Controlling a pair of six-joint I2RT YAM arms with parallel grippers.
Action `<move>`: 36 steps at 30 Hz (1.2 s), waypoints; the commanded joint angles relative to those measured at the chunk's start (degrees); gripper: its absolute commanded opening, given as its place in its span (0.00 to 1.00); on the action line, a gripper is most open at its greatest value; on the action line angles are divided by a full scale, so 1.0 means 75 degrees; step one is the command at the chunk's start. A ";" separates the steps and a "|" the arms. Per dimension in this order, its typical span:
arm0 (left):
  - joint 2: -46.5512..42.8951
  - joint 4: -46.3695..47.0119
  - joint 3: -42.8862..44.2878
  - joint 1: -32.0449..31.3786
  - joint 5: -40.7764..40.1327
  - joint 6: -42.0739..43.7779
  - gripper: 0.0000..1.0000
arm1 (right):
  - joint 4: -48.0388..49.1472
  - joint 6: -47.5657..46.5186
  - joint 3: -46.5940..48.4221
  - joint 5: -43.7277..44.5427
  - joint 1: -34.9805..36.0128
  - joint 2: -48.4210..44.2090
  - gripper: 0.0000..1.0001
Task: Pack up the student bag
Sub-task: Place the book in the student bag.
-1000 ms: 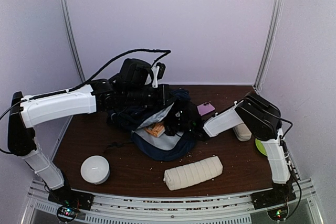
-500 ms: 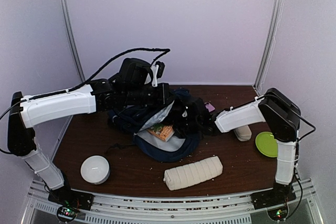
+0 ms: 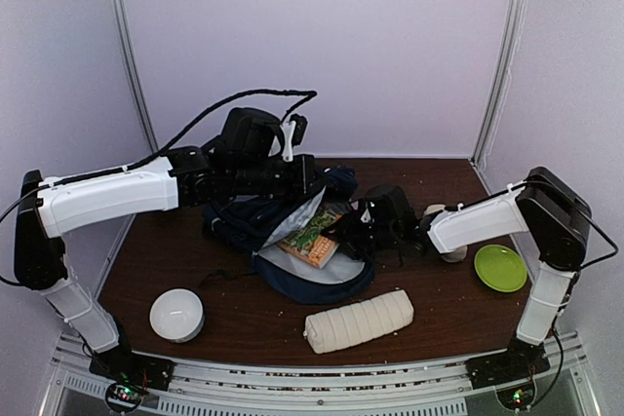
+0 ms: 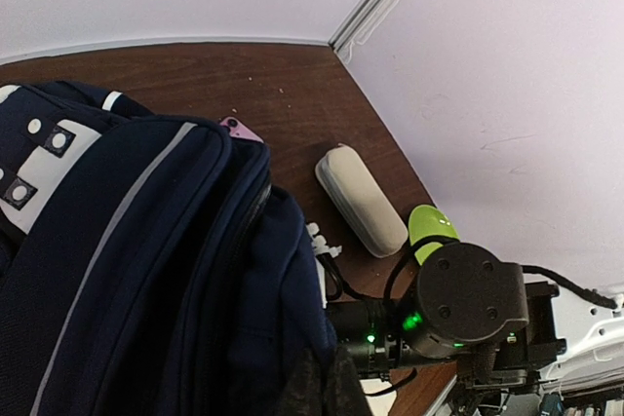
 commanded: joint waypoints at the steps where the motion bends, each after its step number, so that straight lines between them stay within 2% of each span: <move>1: -0.0107 0.1433 0.0398 0.0015 0.0195 0.0043 0.00 | 0.0755 0.0076 -0.0321 0.0025 -0.0008 -0.0435 0.11; 3: -0.0075 0.1477 0.0427 0.0015 0.0225 -0.0009 0.00 | 0.1015 0.0190 -0.0431 0.0029 0.0039 -0.0466 0.01; 4: -0.0053 0.1496 0.0465 0.0015 0.0257 -0.0051 0.00 | 0.1057 0.0221 -0.0423 0.0038 0.0069 -0.0469 0.00; 9: -0.0078 0.1727 0.0769 0.0015 0.0304 -0.0236 0.00 | 0.1526 0.0589 -0.0250 0.0045 0.0224 -0.0330 0.00; 14: -0.0200 0.1835 0.1218 0.0004 0.0287 -0.0137 0.00 | 0.1454 0.0808 0.0491 -0.0058 0.0468 0.0021 0.00; 20: -0.0475 0.2149 0.1239 -0.0042 0.0194 -0.0040 0.00 | 0.1636 0.1234 0.0845 -0.0035 0.0539 0.0374 0.00; 32: -0.0411 0.3262 0.0637 -0.0207 0.0608 -0.0560 0.00 | 0.1656 0.1520 0.2842 -0.0093 0.0698 0.2118 0.00; 36: -0.0425 0.3730 0.0152 -0.0207 0.0550 -0.0842 0.00 | 0.1741 0.1763 0.3082 -0.0130 0.0719 0.2623 0.00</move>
